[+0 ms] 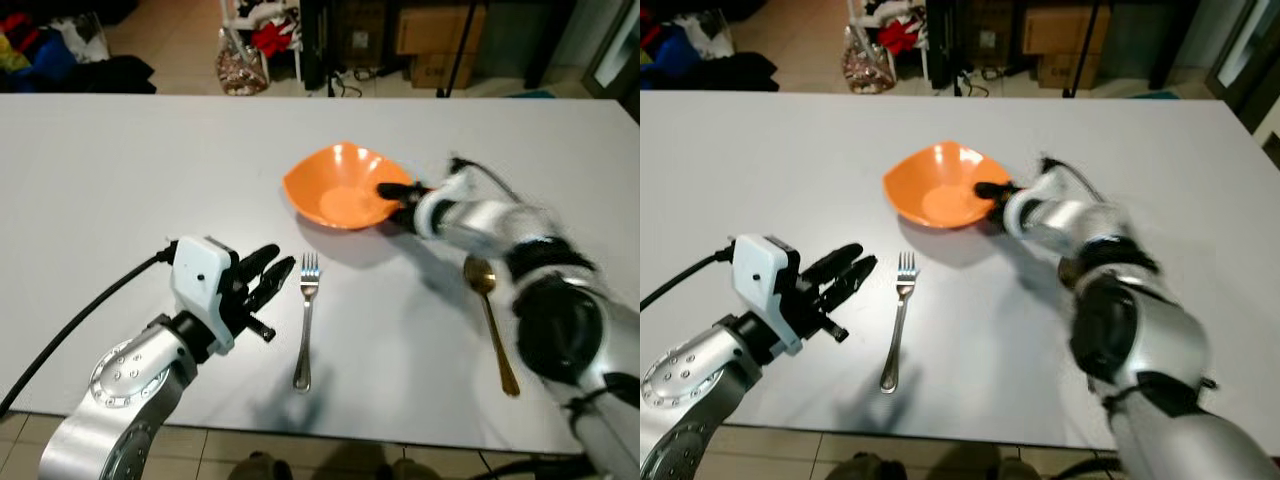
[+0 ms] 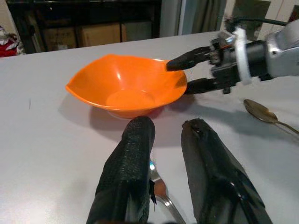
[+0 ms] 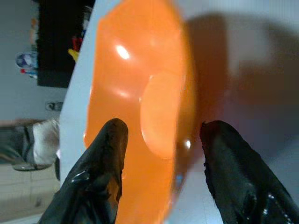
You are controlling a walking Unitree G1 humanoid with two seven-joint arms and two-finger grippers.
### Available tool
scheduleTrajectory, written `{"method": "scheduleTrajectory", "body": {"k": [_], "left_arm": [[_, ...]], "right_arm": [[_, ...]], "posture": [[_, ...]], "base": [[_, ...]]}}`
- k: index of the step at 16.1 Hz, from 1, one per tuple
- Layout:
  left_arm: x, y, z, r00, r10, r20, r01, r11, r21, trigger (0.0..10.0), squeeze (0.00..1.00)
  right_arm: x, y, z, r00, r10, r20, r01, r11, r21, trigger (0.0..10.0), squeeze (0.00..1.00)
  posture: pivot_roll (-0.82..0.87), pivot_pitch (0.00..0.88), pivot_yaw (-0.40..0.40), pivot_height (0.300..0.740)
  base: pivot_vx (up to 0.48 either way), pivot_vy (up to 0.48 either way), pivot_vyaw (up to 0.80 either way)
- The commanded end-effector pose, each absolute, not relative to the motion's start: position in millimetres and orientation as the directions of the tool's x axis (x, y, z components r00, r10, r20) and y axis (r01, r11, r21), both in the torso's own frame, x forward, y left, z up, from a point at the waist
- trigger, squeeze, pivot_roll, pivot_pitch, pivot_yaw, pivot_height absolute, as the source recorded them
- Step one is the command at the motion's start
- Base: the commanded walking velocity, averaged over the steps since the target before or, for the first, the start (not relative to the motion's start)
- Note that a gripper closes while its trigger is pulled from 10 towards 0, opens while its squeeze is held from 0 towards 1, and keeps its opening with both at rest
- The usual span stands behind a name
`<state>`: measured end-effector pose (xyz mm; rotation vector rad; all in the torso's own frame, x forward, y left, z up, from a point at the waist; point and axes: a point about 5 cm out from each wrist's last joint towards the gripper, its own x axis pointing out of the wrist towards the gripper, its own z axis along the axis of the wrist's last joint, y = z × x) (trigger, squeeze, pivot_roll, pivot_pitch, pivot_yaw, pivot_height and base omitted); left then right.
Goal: Setting the table
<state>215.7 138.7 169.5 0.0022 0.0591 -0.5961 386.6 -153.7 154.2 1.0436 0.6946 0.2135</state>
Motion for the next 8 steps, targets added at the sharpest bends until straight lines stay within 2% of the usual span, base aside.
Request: {"method": "scheduleTrajectory", "body": {"k": [1,2,4,5,6,7,8], "left_arm": [[214.9,140.9,167.6,0.837,-0.544,-0.055,0.543,0.839,-0.023,10.0,0.0],[214.9,140.8,167.2,0.849,-0.526,-0.046,0.525,0.85,-0.033,10.0,0.0],[215.8,144.1,166.3,0.892,-0.45,-0.04,0.451,0.893,0.015,10.0,0.0],[216.4,147.2,164.6,0.916,-0.398,-0.041,0.4,0.916,0.045,10.0,0.0],[216.6,157.6,156.5,0.958,-0.271,-0.095,0.278,0.959,0.063,10.0,0.0],[216.0,161.4,156.7,0.97,-0.229,-0.083,0.235,0.969,0.075,10.0,0.0],[214.8,165.7,157.5,0.984,-0.166,-0.07,0.171,0.983,0.067,10.0,0.0]], "right_arm": [[382.8,-164.5,158.7,0.775,0.5,-0.386,0.132,0.469,0.873,10.0,0.0],[376.6,-180.7,168.9,0.819,0.481,-0.313,0.043,0.493,0.869,10.0,0.0],[357.6,-197.4,183.0,0.882,0.372,-0.29,-0.084,0.729,0.679,10.0,0.0],[347.9,-198.5,187.3,0.897,0.323,-0.302,-0.144,0.859,0.492,10.0,0.0],[330.2,-193.3,205.4,0.962,0.266,-0.064,-0.251,0.951,0.179,10.0,0.0],[321.7,-186.1,206.5,0.957,0.286,-0.046,-0.276,0.949,0.152,10.0,0.0],[311.4,-178.6,207.6,0.955,0.296,-0.034,-0.284,0.938,0.197,10.0,0.0]], "posture": [[-0.1,0.0,0.055,0.74],[-0.1,0.0,0.052,0.74],[-0.09,0.0,0.055,0.74],[-0.09,0.0,0.061,0.74],[-0.1,0.0,0.066,0.74],[-0.1,0.0,0.067,0.74],[-0.09,0.0,0.067,0.74]], "base": [[0.0,0.0,0.0],[0.0,0.0,0.0],[0.0,0.0,0.0],[0.0,0.0,0.0],[0.0,0.0,0.0],[0.0,0.0,0.0],[0.0,0.0,0.69]]}}
